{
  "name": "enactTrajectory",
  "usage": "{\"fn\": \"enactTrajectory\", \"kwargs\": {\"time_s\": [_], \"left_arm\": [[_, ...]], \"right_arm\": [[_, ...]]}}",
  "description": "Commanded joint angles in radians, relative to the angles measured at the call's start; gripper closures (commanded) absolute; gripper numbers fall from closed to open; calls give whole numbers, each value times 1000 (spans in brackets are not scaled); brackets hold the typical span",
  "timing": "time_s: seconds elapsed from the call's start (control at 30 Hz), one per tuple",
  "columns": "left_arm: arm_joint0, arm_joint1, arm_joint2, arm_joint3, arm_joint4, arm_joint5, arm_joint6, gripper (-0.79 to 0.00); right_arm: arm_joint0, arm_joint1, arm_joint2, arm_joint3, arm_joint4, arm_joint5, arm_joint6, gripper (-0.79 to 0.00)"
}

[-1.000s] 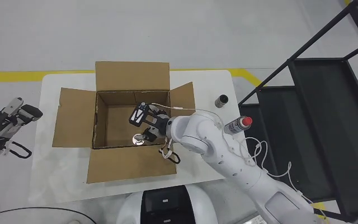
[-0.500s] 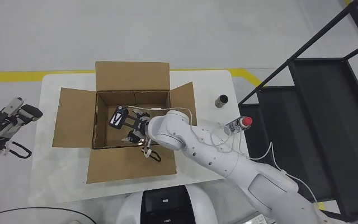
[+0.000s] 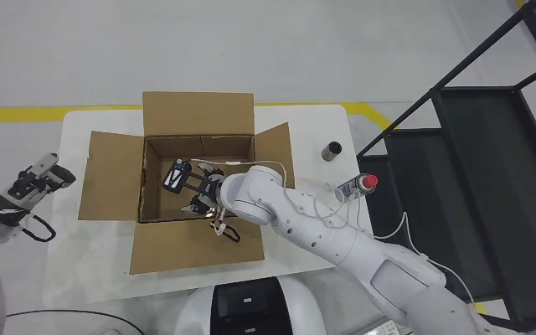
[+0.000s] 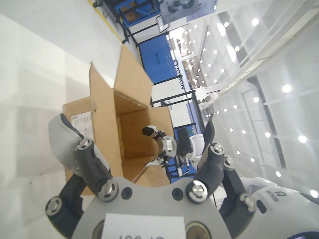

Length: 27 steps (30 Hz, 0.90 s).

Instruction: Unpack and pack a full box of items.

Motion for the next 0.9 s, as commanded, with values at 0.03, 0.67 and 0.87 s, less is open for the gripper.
{"fn": "enactTrajectory", "kwargs": {"time_s": [0.03, 0.67, 0.87], "left_arm": [[-12, 5, 21, 20, 91, -28, 0, -785], [-87, 8, 204, 73, 22, 16, -165, -785], [-106, 10, 229, 87, -23, 32, -187, -785]], "right_arm": [[0, 0, 0, 0, 0, 0, 0, -785], [0, 0, 0, 0, 0, 0, 0, -785], [0, 0, 0, 0, 0, 0, 0, -785]]}}
